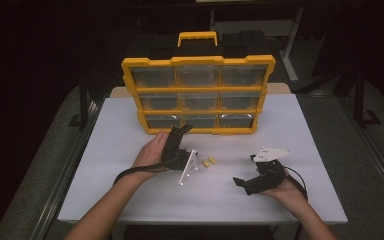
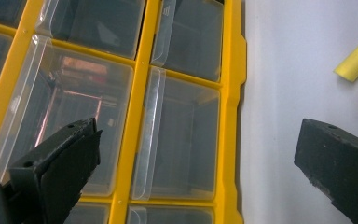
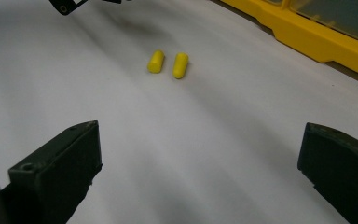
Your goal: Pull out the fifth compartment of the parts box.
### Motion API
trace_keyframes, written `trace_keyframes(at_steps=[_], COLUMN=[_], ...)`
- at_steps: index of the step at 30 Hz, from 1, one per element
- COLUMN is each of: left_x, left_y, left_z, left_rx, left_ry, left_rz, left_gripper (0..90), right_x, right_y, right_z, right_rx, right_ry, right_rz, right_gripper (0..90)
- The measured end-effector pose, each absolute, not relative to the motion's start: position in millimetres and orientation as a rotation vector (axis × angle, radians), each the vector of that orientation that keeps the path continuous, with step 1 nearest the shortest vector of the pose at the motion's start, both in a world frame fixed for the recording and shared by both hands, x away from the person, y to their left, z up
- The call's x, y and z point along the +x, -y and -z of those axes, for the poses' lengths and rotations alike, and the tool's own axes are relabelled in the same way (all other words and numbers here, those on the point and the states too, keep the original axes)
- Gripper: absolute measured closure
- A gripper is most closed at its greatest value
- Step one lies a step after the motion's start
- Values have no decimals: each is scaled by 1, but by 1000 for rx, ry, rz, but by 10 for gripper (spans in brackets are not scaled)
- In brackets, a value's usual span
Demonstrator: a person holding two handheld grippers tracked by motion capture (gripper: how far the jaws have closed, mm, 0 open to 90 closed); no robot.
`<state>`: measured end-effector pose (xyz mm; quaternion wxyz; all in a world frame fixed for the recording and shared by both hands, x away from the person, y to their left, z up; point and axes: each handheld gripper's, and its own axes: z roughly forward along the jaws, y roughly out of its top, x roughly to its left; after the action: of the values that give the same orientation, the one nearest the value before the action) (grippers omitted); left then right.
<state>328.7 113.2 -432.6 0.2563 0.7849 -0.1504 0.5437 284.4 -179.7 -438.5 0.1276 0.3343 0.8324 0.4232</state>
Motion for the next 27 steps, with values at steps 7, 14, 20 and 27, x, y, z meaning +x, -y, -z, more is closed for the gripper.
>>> trace_keyframes(at_steps=[7, 14, 20, 27], left_x=[328, 328, 328, 327], left_y=[-114, -115, -114, -112], left_z=[433, 435, 436, 435], left_rx=[2126, 2123, 2115, 2109], left_ry=[449, 502, 539, 544], left_rz=[-1530, -1598, -1650, -1661], left_gripper=[0, 0, 0, 0], right_x=[284, 284, 284, 284], right_y=[180, 180, 179, 180], right_z=[438, 438, 439, 438], right_rx=[973, 973, 970, 970], right_ry=[-2420, -2420, -2423, -2421], right_rz=[-1234, -1233, -1230, -1231], right_gripper=[0, 0, 0, 0])
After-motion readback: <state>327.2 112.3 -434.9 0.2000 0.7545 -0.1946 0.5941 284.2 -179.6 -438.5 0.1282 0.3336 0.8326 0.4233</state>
